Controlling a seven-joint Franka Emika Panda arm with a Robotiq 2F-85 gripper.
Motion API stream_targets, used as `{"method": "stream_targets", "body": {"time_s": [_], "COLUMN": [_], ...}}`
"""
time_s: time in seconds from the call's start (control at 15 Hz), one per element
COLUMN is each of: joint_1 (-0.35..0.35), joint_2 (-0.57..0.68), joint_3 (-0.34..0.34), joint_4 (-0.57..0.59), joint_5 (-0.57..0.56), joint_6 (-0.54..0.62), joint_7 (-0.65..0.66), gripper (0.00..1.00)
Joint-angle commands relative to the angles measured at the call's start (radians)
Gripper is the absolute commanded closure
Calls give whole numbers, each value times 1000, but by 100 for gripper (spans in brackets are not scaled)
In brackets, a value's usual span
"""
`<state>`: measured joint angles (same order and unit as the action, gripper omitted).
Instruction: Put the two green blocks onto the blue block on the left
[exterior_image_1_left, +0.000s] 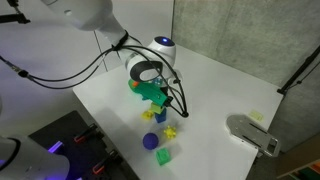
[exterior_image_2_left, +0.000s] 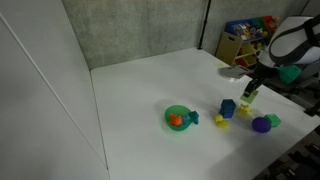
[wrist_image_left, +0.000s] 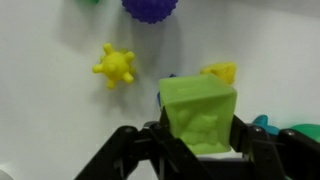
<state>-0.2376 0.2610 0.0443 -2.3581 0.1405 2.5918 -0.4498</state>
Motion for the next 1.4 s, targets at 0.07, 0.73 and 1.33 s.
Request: {"method": "stream_targets", "body": {"time_s": [0.07,0.73,1.33], "joint_1": [58,136,190], "joint_2": [16,128,234], "joint_3": [-42,-88,-110], "joint_4": [21,127,215], "joint_5": [20,-6,-13], "joint_6": [0,9,34], "joint_7": [216,510,610], "gripper": [58,74,74]}}
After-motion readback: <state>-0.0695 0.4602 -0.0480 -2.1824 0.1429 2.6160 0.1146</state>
